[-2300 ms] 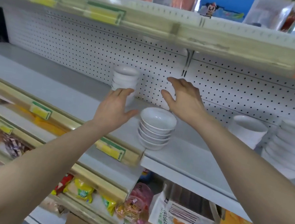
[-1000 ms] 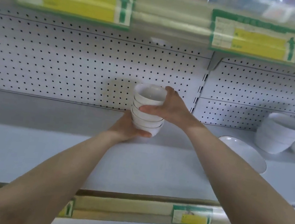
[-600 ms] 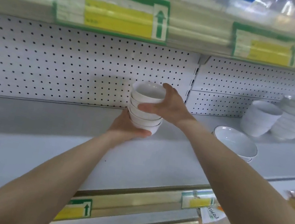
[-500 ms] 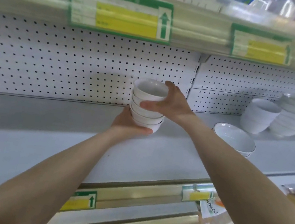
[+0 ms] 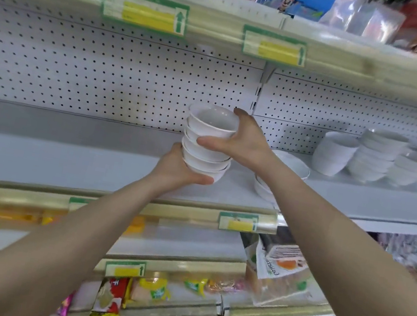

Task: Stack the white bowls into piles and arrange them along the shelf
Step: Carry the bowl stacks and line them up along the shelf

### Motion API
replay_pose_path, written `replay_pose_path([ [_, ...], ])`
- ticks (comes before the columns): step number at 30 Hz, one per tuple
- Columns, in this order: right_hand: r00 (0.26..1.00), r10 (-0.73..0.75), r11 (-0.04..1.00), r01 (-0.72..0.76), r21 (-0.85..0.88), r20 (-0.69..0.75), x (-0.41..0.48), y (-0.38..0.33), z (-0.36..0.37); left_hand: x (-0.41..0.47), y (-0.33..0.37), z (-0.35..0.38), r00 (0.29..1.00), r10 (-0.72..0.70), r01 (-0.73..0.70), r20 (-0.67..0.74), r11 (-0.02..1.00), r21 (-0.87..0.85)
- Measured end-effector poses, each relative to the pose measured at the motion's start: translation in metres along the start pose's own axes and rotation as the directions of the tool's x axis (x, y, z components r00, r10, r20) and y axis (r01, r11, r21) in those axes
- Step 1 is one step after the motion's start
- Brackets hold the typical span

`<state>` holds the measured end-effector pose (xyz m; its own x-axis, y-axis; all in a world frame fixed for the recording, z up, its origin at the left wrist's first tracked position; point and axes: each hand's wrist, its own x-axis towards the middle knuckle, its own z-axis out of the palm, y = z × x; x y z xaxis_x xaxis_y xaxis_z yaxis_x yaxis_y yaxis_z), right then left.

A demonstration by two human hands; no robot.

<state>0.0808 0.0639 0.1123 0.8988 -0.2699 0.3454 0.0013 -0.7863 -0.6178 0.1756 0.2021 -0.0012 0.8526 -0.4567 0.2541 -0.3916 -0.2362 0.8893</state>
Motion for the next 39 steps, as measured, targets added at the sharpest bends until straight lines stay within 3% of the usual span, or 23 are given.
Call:
replay_pose_path([
  [8, 0.998, -0.060, 0.998, 0.060, 0.009, 0.025, -0.075, 0.031, -0.056, -0.081, 0.048, 0.063, 0.995, -0.048, 0.055, -0.092, 0.995, 0.078],
  [19, 1.000, -0.002, 1.000, 0.002, -0.018, -0.007, -0.160, 0.112, -0.149, -0.136, 0.099, 0.195, 0.999, -0.033, 0.033, 0.005, 0.999, 0.007],
  [30, 0.996, 0.067, 0.988, -0.074, -0.134, -0.056, -0.131, 0.196, -0.224, -0.065, 0.127, 0.301, 0.995, -0.012, 0.012, 0.097, 1.000, -0.005],
  [39, 0.997, 0.058, 0.994, -0.063, -0.093, -0.050, -0.056, 0.246, -0.240, 0.022, 0.129, 0.337, 0.996, -0.014, 0.017, 0.088, 0.999, -0.029],
])
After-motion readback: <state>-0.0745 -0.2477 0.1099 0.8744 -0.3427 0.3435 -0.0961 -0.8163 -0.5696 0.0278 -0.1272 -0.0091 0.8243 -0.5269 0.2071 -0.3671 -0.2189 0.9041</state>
